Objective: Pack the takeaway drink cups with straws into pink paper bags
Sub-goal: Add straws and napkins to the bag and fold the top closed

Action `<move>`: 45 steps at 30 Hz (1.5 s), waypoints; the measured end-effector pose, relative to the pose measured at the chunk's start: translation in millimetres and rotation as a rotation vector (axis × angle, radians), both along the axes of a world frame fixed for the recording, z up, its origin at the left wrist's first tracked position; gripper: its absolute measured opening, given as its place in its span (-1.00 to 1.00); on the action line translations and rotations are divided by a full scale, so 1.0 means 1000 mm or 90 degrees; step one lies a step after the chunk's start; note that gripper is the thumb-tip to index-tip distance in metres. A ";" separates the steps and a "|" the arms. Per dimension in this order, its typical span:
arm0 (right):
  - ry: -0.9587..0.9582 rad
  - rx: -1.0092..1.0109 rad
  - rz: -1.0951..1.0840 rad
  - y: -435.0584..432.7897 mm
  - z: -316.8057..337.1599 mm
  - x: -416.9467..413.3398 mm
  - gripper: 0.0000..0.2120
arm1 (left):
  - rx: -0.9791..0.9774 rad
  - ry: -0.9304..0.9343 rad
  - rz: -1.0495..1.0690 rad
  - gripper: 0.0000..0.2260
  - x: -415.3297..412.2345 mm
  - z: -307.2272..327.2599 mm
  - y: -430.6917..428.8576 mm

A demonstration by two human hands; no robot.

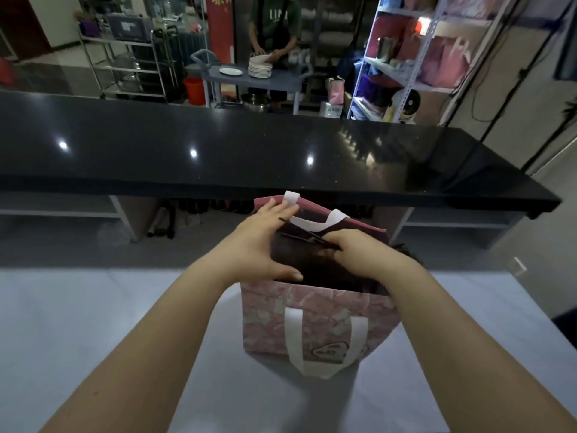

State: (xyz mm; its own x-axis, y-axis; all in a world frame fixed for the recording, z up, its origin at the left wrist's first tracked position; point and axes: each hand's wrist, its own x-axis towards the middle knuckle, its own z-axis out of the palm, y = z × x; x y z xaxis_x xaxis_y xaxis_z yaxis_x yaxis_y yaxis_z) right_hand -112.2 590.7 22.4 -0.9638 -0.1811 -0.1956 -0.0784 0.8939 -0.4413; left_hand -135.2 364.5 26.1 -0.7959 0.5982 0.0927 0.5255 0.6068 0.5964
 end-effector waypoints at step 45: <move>0.254 0.129 0.105 0.120 0.039 -0.060 -0.79 | -0.312 0.325 -0.083 -0.66 -0.085 0.058 0.064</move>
State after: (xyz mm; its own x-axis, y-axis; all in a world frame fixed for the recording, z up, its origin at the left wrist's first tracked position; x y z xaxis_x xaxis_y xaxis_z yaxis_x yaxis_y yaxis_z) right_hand -172.5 710.4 61.2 -0.9323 -0.3350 0.1362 -0.3549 0.9201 -0.1659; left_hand -220.1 428.8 84.5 -0.6441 0.7538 0.1301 0.7527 0.6549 -0.0675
